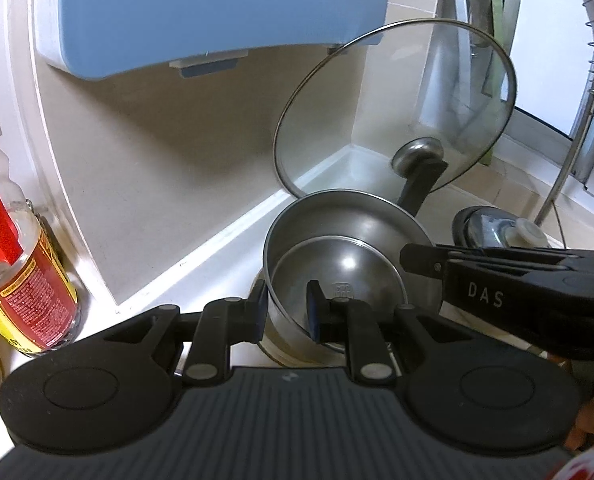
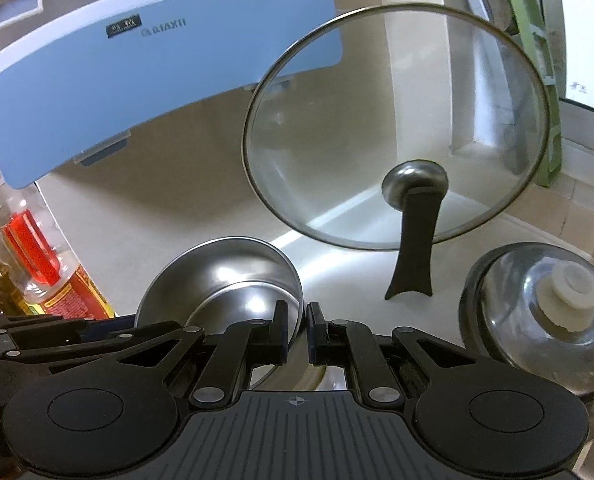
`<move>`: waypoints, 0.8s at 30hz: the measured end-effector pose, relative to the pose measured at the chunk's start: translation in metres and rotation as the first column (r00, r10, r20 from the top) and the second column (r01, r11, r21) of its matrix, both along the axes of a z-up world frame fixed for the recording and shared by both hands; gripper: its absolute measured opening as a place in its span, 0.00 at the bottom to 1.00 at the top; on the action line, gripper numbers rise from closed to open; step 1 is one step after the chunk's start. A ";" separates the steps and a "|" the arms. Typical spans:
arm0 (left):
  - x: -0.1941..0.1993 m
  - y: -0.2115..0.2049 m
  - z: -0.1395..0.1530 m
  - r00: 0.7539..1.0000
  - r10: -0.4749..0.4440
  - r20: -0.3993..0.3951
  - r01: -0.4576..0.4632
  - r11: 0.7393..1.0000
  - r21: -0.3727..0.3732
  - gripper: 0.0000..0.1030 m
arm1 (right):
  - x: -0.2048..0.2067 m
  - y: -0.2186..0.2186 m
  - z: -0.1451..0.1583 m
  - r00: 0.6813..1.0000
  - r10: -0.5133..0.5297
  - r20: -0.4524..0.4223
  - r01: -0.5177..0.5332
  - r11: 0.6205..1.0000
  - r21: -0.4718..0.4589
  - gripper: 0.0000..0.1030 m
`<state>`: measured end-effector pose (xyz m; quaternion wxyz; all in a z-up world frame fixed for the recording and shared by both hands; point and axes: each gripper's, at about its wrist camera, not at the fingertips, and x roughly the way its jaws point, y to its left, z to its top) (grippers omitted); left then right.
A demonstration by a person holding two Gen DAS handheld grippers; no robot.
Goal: Organize plates and bowls
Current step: 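Lift and carry the steel saucepan with both grippers over the cream bowl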
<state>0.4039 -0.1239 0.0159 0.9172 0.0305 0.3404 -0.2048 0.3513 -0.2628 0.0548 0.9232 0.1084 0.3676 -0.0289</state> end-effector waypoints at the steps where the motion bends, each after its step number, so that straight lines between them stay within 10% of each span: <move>1: 0.001 -0.001 -0.001 1.000 0.001 -0.002 -0.001 1.000 0.001 0.17 | 0.002 0.000 -0.002 1.000 0.001 -0.005 -0.001 1.000 -0.001 0.09; 24: 0.020 -0.002 -0.019 0.998 0.006 -0.065 -0.006 1.000 0.002 0.20 | 0.018 -0.006 -0.024 0.998 -0.008 -0.063 0.009 1.000 0.025 0.09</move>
